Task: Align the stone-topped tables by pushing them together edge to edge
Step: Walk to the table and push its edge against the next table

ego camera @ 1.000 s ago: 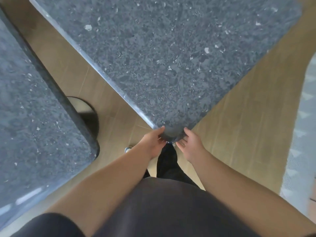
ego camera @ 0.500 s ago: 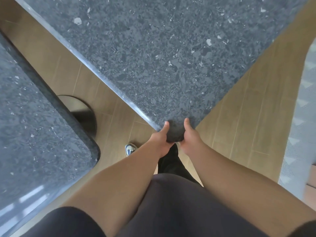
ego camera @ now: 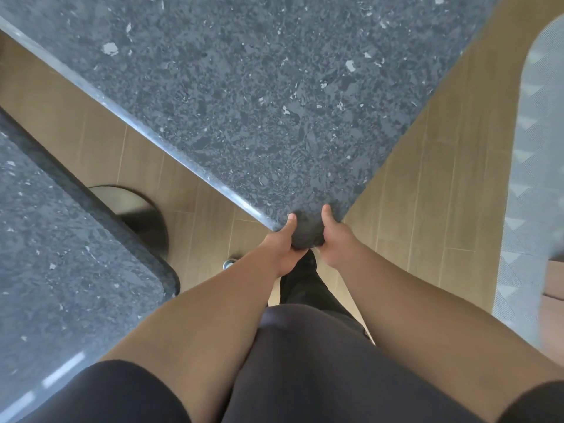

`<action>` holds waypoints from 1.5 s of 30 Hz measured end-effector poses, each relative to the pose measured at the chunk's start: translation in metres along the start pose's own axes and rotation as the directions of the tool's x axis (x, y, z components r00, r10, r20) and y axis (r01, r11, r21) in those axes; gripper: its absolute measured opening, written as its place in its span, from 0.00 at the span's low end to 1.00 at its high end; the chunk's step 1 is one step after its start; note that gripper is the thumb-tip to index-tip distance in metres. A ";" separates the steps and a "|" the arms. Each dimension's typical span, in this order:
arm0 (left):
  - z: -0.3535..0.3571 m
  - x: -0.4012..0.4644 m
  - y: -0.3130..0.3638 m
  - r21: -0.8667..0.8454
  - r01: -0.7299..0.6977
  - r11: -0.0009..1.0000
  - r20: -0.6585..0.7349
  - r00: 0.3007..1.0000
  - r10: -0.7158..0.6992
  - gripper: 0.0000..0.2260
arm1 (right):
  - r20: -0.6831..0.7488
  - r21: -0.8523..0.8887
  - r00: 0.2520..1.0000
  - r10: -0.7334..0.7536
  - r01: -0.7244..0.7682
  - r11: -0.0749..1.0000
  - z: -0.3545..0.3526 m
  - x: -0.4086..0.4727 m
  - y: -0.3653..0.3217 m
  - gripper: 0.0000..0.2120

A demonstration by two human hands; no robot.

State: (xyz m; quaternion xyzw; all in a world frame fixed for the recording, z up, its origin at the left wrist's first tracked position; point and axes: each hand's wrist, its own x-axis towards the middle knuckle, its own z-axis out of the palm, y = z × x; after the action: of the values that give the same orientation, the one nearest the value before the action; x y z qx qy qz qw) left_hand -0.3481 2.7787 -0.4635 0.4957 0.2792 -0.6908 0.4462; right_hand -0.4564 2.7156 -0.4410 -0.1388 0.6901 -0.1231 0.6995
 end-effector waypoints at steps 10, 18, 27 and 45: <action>-0.005 -0.011 0.008 0.004 0.045 0.999 0.005 0.999 -0.045 0.19 | -0.056 -0.121 0.998 -0.021 0.014 0.993 0.005 -0.006 0.005 0.29; -0.043 -0.032 0.025 0.051 0.036 0.998 0.004 0.999 -0.037 0.18 | -0.084 -0.193 0.996 0.018 -0.033 0.981 0.039 -0.023 0.034 0.34; -0.091 -0.056 0.049 0.088 0.013 0.996 -0.043 0.999 -0.009 0.21 | -0.145 -0.211 0.988 0.057 -0.087 0.974 0.089 -0.041 0.071 0.29; -0.151 -0.080 0.087 0.162 0.016 0.987 -0.104 0.995 0.001 0.23 | -0.142 -0.089 0.982 0.127 -0.140 0.986 0.151 -0.062 0.114 0.32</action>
State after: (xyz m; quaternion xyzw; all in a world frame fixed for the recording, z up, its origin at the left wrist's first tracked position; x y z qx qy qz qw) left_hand -0.1958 2.8925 -0.4373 0.5647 0.2469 -0.6862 0.3865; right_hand -0.3084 2.8483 -0.4230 -0.1179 0.7490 -0.0508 0.6500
